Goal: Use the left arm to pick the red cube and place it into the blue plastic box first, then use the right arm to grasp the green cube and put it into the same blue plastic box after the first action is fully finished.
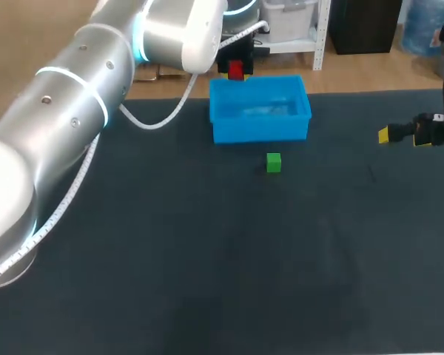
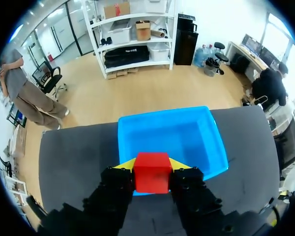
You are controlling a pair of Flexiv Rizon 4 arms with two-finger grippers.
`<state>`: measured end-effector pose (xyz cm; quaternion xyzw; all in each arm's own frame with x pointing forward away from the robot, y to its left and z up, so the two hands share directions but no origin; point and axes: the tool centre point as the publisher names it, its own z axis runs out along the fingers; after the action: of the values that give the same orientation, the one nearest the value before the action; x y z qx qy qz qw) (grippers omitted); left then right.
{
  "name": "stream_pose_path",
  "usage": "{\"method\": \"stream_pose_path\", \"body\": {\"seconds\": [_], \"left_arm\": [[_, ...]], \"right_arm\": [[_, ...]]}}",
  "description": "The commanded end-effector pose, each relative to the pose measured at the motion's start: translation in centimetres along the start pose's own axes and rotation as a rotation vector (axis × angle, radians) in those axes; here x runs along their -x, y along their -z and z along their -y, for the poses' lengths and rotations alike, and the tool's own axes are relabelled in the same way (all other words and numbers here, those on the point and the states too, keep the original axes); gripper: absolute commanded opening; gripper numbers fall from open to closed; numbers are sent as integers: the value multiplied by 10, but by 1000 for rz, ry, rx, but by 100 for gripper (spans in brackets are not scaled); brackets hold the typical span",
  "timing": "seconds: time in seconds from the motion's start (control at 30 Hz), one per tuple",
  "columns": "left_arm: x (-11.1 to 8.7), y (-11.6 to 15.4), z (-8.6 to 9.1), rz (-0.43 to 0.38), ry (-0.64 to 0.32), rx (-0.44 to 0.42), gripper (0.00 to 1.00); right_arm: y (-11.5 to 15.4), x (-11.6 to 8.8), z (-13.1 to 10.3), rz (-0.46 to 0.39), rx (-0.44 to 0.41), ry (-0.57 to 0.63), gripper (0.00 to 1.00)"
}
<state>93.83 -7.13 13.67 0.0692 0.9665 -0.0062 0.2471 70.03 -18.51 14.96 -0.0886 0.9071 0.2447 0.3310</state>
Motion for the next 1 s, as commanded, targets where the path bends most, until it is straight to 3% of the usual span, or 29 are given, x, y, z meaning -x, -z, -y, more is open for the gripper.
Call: {"method": "stream_pose_path", "body": {"seconds": [0.03, 1.0], "left_arm": [[22, -13, 4, -228, 2, 8, 0], [36, -53, 7, -243, 22, 13, 0]], "right_arm": [[0, 0, 0, -1, -1, 0, 100], [0, 0, 0, -1, -1, 0, 100]]}}
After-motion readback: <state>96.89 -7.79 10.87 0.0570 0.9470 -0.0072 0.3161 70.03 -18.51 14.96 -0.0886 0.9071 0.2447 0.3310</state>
